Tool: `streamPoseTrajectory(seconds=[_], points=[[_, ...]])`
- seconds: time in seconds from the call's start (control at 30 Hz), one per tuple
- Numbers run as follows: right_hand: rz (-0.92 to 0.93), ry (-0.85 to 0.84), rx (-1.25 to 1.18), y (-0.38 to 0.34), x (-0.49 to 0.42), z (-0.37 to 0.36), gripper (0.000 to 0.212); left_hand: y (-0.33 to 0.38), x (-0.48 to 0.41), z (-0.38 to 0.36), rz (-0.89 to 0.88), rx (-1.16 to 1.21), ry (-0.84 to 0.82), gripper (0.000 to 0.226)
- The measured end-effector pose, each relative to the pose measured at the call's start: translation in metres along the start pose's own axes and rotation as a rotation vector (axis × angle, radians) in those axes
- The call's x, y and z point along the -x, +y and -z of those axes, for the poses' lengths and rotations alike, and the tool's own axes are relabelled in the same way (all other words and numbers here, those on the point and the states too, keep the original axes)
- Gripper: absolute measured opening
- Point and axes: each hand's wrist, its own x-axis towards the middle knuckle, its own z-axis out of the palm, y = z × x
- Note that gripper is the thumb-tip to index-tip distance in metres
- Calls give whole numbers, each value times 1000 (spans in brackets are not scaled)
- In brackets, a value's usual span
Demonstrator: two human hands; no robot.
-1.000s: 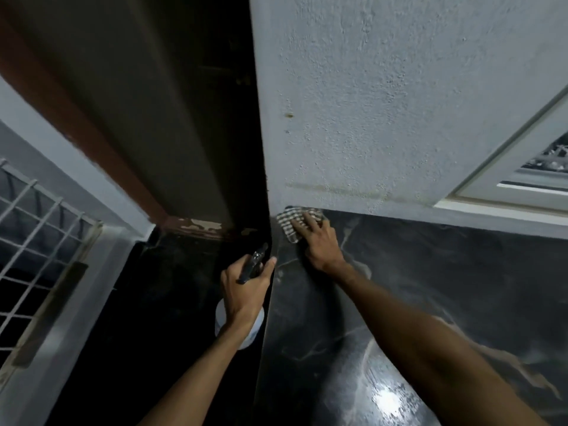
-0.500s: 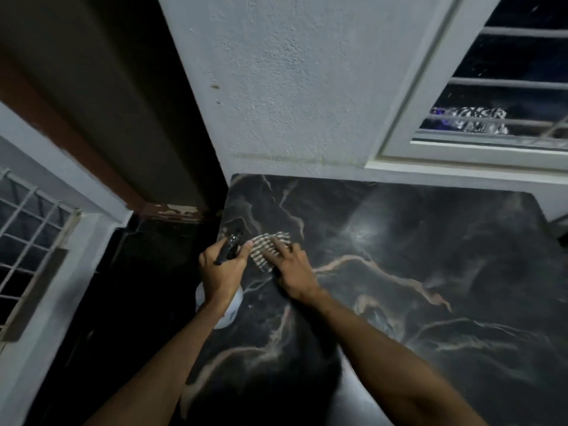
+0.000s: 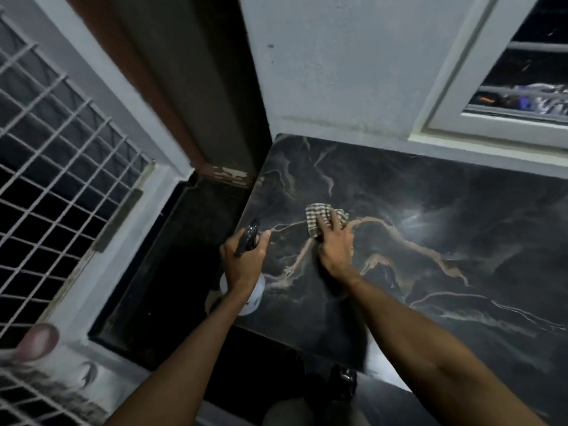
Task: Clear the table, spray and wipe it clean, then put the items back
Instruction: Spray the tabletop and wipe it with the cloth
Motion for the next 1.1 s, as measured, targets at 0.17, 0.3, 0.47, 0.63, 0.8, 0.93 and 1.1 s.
streamPoseTrajectory(seconds=[0.17, 0.3, 0.47, 0.63, 0.8, 0.93, 1.1], points=[[449, -231, 60, -102, 53, -59, 66, -37, 8, 38, -9, -38, 87, 32], [505, -165, 82, -77, 49, -41, 70, -52, 10, 46, 2, -23, 109, 37], [297, -132, 75, -30, 93, -22, 73, -36, 34, 31, 35, 30, 37, 36], [249, -65, 116, 73, 109, 15, 76, -2, 62, -13, 21, 78, -68, 34], [-203, 98, 41, 141, 118, 58, 72, 34, 87, -75, -57, 105, -140, 32], [277, -76, 82, 163, 119, 50, 74, 73, 103, -130, -114, 53, -133, 27], [-279, 121, -16, 242, 63, 111, 67, 106, 109, -171, -109, 49, -113, 31]])
